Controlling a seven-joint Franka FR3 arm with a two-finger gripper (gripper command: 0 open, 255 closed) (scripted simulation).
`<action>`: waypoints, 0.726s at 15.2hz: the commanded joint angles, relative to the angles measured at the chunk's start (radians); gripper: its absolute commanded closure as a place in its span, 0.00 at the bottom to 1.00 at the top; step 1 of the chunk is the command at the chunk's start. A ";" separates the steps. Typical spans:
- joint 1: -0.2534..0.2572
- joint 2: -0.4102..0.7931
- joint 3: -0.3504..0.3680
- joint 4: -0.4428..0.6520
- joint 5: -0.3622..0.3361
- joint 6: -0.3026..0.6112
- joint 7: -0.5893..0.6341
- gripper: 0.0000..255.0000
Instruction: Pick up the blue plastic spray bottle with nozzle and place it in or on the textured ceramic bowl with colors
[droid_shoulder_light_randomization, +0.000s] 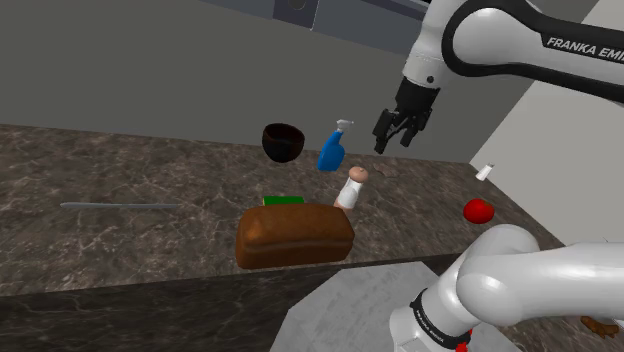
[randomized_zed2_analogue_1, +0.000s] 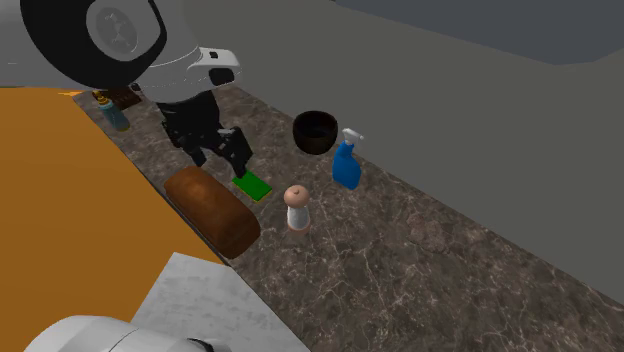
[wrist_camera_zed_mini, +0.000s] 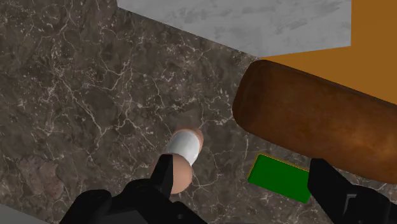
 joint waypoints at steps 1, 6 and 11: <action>0.000 0.000 0.000 0.000 0.000 0.000 0.000 0.00; 0.007 -0.028 -0.167 -0.100 -0.070 0.149 -0.265 0.00; 0.029 0.026 -0.351 -0.133 -0.119 0.307 -0.536 0.00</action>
